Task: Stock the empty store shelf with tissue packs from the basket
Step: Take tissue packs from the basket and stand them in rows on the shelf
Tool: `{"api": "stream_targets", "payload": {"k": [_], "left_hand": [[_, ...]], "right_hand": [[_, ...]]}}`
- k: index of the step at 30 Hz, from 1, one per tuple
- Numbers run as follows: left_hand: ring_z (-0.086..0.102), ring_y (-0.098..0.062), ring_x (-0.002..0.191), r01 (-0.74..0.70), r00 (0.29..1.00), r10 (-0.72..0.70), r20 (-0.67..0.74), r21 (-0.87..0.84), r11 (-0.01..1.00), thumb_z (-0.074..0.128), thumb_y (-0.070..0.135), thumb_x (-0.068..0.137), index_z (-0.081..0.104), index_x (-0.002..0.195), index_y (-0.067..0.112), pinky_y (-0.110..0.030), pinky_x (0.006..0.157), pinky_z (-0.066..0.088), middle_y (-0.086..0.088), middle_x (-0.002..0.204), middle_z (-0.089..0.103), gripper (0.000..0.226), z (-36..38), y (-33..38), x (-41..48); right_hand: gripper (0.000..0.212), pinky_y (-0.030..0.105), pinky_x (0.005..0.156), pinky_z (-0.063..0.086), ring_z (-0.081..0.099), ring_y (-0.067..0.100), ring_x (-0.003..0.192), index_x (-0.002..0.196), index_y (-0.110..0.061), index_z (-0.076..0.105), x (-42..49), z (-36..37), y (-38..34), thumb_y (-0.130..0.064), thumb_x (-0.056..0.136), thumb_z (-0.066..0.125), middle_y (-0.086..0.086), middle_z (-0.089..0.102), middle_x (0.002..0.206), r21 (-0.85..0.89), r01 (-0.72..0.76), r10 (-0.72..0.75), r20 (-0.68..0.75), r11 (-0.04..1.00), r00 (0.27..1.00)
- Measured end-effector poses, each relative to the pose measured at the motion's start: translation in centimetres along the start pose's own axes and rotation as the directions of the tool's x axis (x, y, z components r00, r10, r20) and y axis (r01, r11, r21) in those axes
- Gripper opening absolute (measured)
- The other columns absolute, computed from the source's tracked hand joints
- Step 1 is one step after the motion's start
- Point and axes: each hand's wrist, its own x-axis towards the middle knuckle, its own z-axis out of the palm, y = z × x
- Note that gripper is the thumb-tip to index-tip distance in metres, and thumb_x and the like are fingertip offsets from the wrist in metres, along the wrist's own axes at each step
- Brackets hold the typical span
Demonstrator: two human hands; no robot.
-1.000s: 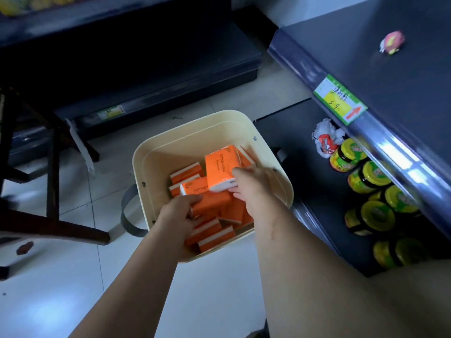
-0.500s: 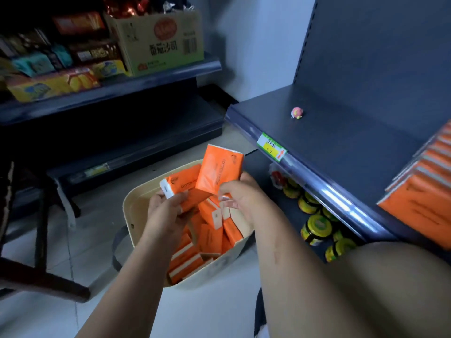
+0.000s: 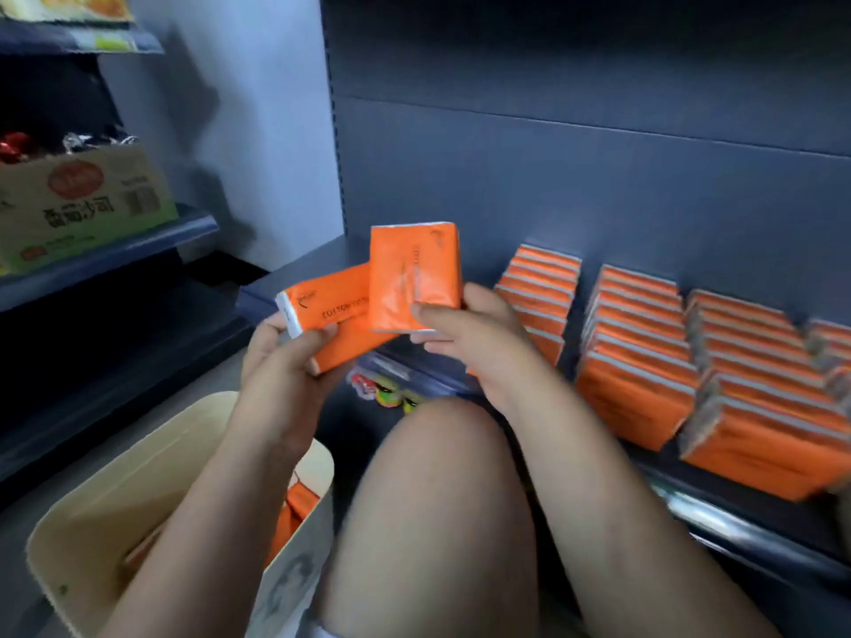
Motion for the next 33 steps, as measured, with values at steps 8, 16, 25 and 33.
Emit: {"api": "stream_targets", "payload": {"k": [8,16,25,33], "left_hand": [[0.072,-0.029,0.114,0.079,0.888,-0.089,0.451,0.041,0.996,0.064,0.009,0.093,0.056,0.118,0.021,-0.04,0.081,0.063,-0.014,0.133,0.07,0.028,12.3,-0.8,-1.6],[0.066,-0.049,0.117,0.131,0.773,-0.18,0.608,0.124,0.984,0.066,0.003,0.084,0.055,0.126,0.011,-0.071,0.094,0.053,-0.023,0.127,0.067,0.044,15.7,-6.4,-2.9],[0.059,-0.054,0.123,0.119,0.792,-0.165,0.587,0.116,0.986,0.058,0.002,0.085,0.051,0.144,0.008,-0.068,0.097,0.052,-0.027,0.138,0.061,0.059,16.0,-8.1,-3.0],[0.065,-0.036,0.116,0.108,0.774,-0.164,0.611,0.128,0.986,0.049,-0.006,0.085,0.058,0.136,0.008,-0.045,0.079,0.06,-0.014,0.124,0.066,0.054,17.6,-9.3,-3.9]], "right_hand": [[0.042,0.043,0.091,0.062,0.076,0.023,0.1,0.126,-0.016,0.066,-7.4,-14.7,-3.1,-0.001,0.087,0.076,0.005,0.078,0.11,-0.161,0.186,-0.223,-0.251,0.969,0.942],[0.046,0.03,0.089,0.061,0.074,0.014,0.106,0.132,-0.019,0.065,-12.6,-22.0,1.3,0.0,0.091,0.073,-0.002,0.078,0.115,-0.239,0.223,-0.296,-0.334,0.945,0.895],[0.043,0.047,0.102,0.054,0.07,0.02,0.112,0.124,-0.026,0.071,-16.1,-28.7,1.0,-0.015,0.084,0.078,0.0,0.074,0.119,-0.478,0.23,-0.422,-0.343,0.847,0.839],[0.046,0.03,0.092,0.051,0.069,0.017,0.099,0.106,-0.033,0.074,-20.8,-31.1,2.3,-0.003,0.074,0.087,0.003,0.075,0.107,-0.64,0.145,-0.387,-0.255,0.754,0.886]]}}
